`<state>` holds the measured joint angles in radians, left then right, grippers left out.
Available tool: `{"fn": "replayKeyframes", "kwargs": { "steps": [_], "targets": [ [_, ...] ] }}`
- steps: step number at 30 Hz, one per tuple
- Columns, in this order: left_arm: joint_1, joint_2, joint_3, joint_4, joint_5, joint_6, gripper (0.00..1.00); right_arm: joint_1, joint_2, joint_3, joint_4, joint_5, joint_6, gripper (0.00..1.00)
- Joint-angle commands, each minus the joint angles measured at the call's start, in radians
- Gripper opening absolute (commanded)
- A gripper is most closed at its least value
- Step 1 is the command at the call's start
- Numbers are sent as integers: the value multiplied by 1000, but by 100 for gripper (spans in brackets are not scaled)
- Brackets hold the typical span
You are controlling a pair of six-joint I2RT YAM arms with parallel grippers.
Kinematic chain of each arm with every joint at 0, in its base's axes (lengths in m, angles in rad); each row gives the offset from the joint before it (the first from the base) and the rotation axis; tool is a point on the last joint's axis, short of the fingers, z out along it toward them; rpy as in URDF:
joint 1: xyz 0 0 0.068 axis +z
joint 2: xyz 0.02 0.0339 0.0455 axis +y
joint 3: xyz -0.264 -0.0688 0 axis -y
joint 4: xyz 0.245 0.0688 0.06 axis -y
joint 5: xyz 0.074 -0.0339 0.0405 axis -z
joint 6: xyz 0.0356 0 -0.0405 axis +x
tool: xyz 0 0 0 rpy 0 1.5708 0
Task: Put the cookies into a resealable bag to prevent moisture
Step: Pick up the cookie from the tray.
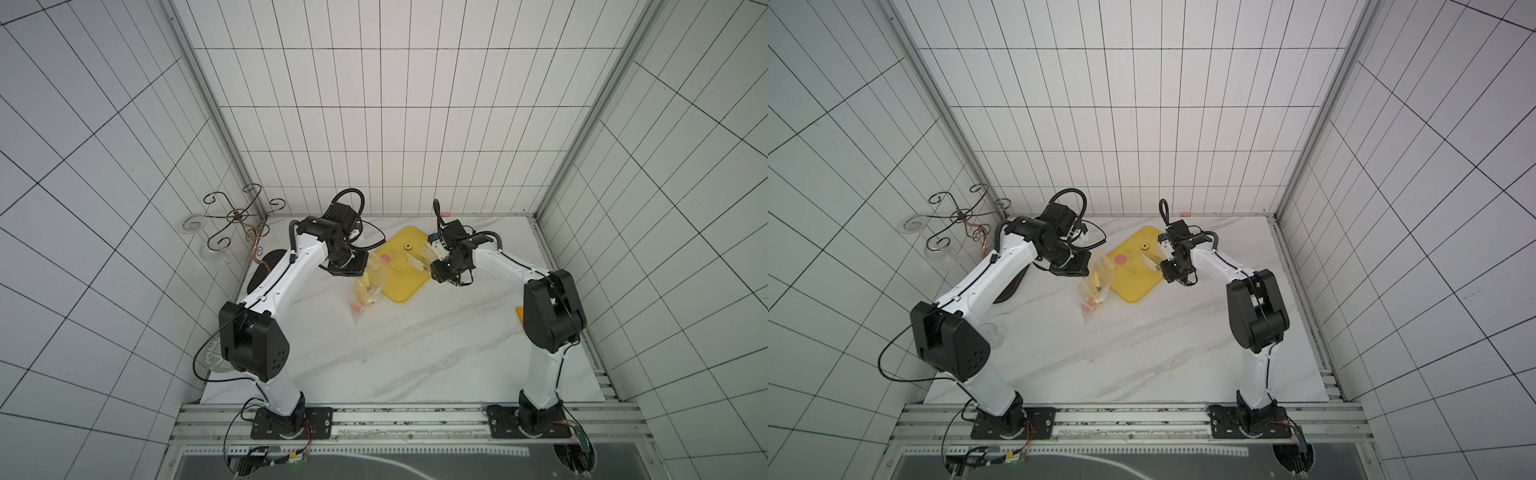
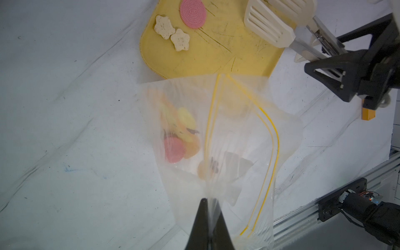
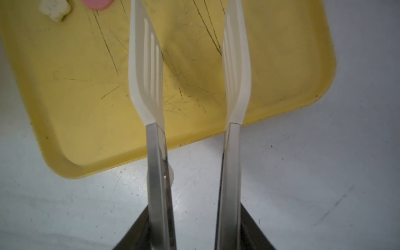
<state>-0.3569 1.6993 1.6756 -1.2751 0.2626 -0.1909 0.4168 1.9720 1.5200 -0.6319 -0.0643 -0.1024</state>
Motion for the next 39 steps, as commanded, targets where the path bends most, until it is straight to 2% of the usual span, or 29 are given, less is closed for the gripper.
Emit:
{"fn": "replayKeyframes", "kwargs": {
  "steps": [1, 15, 23, 28, 34, 39],
  "targets": [
    [4, -28, -5, 13, -2, 10, 0, -9, 36, 175, 49, 39, -31, 51],
    [4, -22, -5, 14, -4, 15, 0, 4, 195, 322, 54, 49, -45, 48],
    [4, -15, -2, 14, -5, 17, 0, 8, 204, 330, 43, 40, -49, 39],
    [4, -13, -2, 13, -6, 17, 0, 7, 182, 325, 35, 40, -48, 32],
    [3, -7, 4, 13, -5, 17, 0, 8, 116, 324, 23, 33, -55, 31],
    [3, -3, 8, 14, -7, 16, 0, 24, -77, 208, 34, -39, -50, 31]
  ]
}}
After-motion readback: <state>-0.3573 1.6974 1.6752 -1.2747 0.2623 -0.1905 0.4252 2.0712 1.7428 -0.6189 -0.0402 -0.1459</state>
